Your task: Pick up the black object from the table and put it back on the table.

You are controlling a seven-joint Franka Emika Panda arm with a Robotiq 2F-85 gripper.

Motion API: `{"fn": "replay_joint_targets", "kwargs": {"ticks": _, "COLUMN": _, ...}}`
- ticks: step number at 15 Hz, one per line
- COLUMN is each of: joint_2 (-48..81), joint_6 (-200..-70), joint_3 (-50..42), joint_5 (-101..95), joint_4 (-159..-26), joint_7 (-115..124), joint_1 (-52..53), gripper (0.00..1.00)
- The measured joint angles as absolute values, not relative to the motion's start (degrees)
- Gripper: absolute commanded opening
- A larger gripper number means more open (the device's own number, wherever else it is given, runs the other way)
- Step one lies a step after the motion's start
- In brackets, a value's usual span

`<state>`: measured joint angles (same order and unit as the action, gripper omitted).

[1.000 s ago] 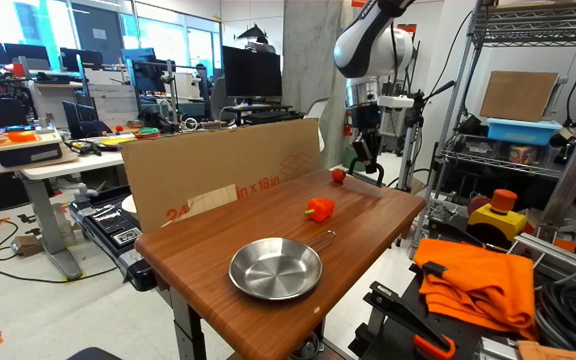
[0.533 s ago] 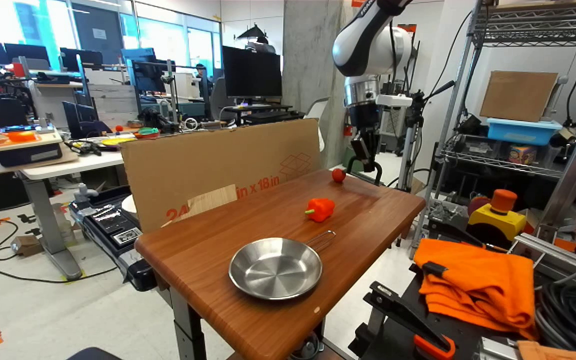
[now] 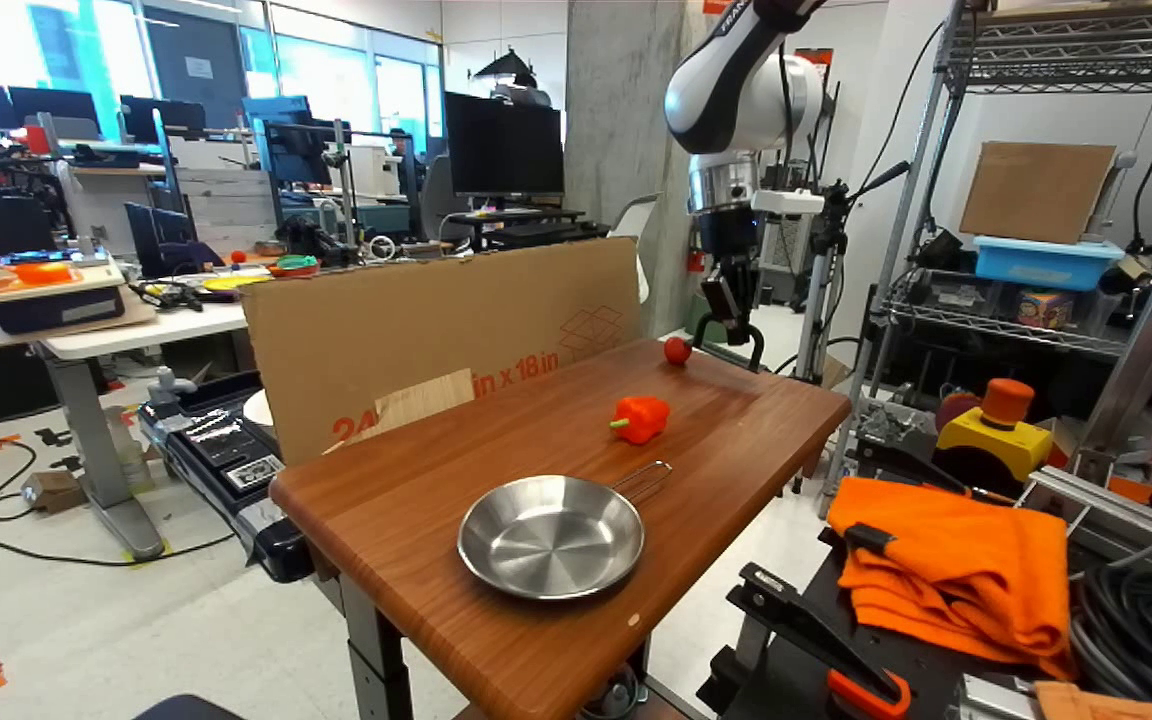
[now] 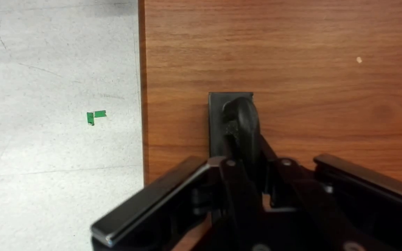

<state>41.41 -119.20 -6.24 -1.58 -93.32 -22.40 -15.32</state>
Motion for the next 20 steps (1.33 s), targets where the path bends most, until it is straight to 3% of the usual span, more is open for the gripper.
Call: {"fn": "replay_joint_targets", "kwargs": {"ticks": 20, "joint_2": 42.3, "joint_6": -119.2, "joint_3": -6.04, "joint_5": -1.59, "joint_4": -92.45, "joint_7": -22.78, "joint_1": -15.39, "gripper": 0.04}}
